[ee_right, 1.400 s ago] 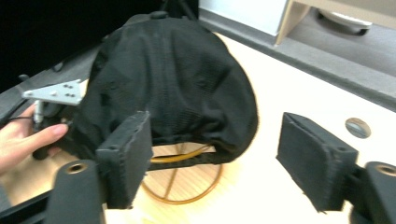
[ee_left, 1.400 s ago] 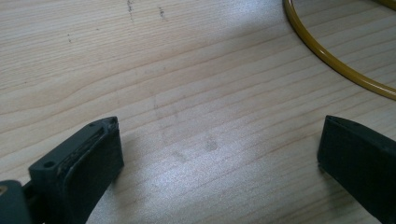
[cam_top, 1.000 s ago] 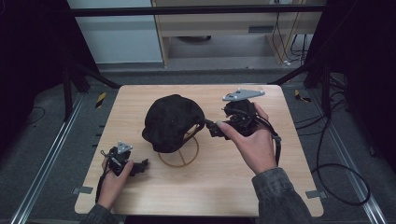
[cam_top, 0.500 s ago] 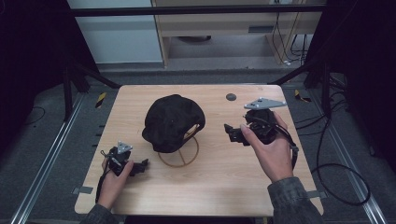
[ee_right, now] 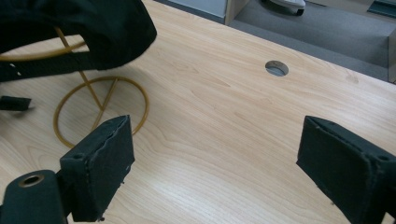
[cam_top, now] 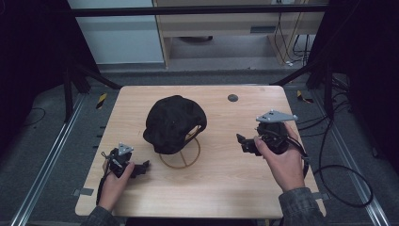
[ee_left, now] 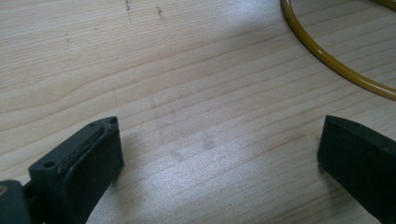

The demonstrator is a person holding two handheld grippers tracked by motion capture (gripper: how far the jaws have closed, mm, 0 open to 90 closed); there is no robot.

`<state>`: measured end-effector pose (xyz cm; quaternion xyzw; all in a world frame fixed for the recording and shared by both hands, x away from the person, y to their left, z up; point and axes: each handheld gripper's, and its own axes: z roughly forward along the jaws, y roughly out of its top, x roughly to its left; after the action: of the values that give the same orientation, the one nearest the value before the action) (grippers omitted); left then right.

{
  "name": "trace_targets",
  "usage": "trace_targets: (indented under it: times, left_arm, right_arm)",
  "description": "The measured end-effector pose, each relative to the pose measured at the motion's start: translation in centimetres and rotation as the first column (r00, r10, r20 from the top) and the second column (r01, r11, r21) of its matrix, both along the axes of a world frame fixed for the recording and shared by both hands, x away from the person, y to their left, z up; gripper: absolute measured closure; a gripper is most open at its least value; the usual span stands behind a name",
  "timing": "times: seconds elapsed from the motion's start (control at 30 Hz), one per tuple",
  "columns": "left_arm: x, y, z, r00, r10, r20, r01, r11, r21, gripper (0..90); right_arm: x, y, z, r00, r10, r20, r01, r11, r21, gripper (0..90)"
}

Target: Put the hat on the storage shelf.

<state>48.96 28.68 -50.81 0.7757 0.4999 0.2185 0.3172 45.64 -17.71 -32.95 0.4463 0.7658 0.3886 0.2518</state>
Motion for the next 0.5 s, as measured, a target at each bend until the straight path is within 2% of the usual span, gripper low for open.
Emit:
trace_targets:
  times: [0.27,0.3,0.33,0.5]
  left_arm:
    - [0.0,0.0,0.0,1.0,0.0,0.0,0.0,1.0,0.0,0.0]
    - [0.0,0.0,0.0,1.0,0.0,0.0,0.0,1.0,0.0,0.0]
    - [0.0,0.0,0.0,1.0,0.0,0.0,0.0,1.0,0.0,0.0]
    - [0.0,0.0,0.0,1.0,0.0,-0.001,0.0,1.0,-0.001,0.0]
  right_arm:
    - [0.0,-0.8,-2.9,0.9995,-0.01,-0.03,0.01,1.0,-0.013,11.5]
    - [0.0,-0.8,-2.9,0.9995,-0.01,-0.03,0.01,1.0,-0.013,11.5]
    - [0.1,-1.0,-3.8,0.999,-0.011,-0.043,0.01,1.0,-0.018,11.4]
    - [0.4,-1.2,-5.9,0.9969,-0.009,-0.078,0.007,0.999,-0.032,11.4]
